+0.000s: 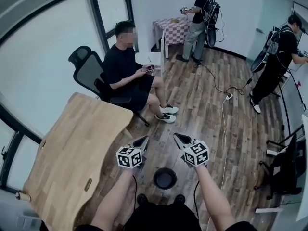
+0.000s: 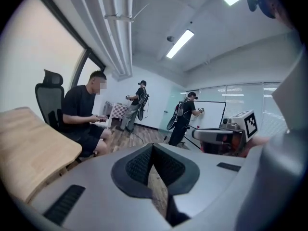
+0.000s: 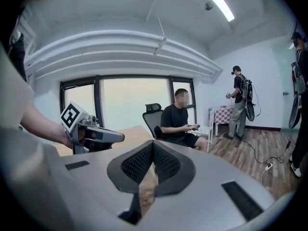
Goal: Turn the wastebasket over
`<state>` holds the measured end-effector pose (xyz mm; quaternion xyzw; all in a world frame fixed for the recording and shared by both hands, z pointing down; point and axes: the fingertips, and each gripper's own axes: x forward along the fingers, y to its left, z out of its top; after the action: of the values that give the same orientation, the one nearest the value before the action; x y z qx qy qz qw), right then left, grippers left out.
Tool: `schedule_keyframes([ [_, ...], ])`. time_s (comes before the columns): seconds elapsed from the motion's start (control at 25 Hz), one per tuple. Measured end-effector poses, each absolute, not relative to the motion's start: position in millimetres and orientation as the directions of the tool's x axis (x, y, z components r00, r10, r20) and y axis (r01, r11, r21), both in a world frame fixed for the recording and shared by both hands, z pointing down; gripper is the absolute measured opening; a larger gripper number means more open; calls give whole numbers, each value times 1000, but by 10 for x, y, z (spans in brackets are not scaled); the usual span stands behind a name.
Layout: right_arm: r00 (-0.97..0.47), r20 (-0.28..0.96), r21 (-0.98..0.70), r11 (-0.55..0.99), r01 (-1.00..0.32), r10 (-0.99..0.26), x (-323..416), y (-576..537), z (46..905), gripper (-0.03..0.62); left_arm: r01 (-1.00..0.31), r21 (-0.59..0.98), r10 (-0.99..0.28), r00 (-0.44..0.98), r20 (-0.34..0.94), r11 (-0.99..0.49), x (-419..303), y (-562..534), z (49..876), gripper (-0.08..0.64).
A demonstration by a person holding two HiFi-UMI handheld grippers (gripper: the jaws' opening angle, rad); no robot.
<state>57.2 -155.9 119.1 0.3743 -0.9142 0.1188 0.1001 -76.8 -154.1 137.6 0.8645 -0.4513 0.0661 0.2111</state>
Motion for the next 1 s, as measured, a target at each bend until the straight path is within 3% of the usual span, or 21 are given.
schedule_keyframes([
  [0.44, -723, 156, -149, 708, -690, -672, 306, -1433, 400, 32, -758, 218, -734, 651, 195, -615, -617, -1454, 449, 17],
  [1.0, -704, 139, -133, 691, -710, -697, 427, -1218, 250, 32, -739, 191, -717, 674, 179, -647, -484, -1259, 318, 17],
])
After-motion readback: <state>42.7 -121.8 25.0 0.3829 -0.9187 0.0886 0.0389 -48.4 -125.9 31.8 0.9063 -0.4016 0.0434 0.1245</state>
